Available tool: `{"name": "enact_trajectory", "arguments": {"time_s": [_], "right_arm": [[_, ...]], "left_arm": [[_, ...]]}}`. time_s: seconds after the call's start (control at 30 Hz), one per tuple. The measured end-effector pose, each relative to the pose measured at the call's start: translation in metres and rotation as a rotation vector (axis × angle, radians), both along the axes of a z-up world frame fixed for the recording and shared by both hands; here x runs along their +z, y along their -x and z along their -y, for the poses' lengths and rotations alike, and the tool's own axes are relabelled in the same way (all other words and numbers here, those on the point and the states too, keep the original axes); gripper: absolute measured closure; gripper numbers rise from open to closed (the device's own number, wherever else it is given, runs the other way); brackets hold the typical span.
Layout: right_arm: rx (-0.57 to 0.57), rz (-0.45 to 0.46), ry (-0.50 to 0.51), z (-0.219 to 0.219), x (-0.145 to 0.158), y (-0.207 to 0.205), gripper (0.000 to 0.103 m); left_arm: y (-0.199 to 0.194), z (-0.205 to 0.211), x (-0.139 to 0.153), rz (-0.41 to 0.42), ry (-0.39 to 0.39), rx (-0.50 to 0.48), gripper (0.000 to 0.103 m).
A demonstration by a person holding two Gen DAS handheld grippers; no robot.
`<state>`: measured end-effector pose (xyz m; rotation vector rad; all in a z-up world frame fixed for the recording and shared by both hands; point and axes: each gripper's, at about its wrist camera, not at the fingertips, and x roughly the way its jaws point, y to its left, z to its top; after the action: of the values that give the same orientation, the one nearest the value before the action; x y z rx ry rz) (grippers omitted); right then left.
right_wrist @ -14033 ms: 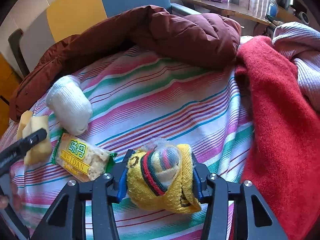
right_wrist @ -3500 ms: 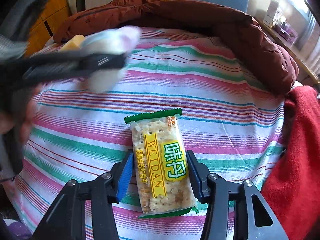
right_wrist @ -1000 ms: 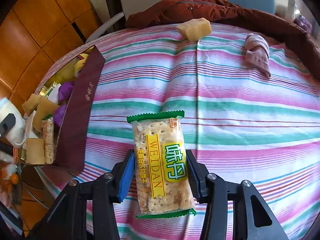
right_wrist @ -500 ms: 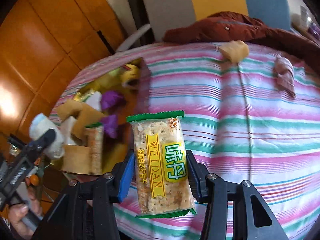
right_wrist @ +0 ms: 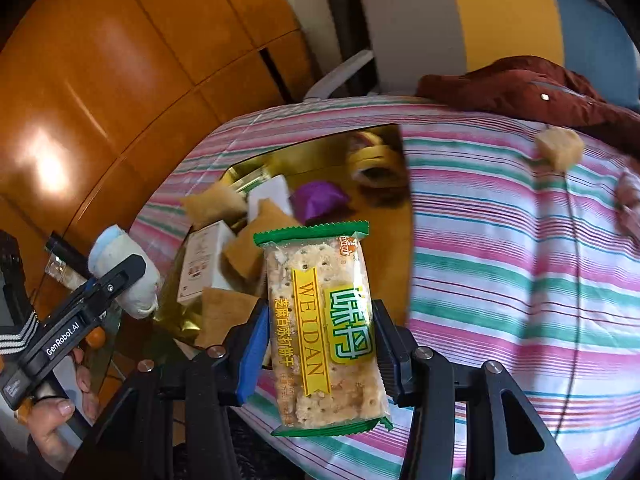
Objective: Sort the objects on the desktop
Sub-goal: 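Carry the sock and cracker pack over the gold tray with both tools, then lower both tools into the tray and open them to release the items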
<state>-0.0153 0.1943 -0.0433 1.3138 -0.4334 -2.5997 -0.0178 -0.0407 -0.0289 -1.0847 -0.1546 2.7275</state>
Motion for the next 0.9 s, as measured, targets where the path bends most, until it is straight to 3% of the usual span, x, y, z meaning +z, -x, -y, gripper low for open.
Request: {"name": "enact_trajectory", "arguments": {"time_s": [0.2, 0.47, 0.77, 0.9], "right_arm": [[0.035, -0.002, -0.050, 0.018, -0.002, 0.010, 0.054], [0.003, -0.009, -0.065, 0.011, 0.001, 0.024, 0.054], [-0.003, 0.013, -0.089, 0.011, -0.008, 0.038, 0.054], [-0.004, 0.021, -0.105, 0.011, -0.013, 0.045, 0.053]], "left_arm": [[0.009, -0.019, -0.004, 0.006, -0.014, -0.058, 0.045], [0.041, -0.057, -0.019, 0.026, -0.011, -0.125, 0.045], [0.073, -0.076, -0.048, 0.095, 0.042, -0.122, 0.048], [0.082, -0.082, -0.050, 0.086, 0.050, -0.124, 0.048]]}}
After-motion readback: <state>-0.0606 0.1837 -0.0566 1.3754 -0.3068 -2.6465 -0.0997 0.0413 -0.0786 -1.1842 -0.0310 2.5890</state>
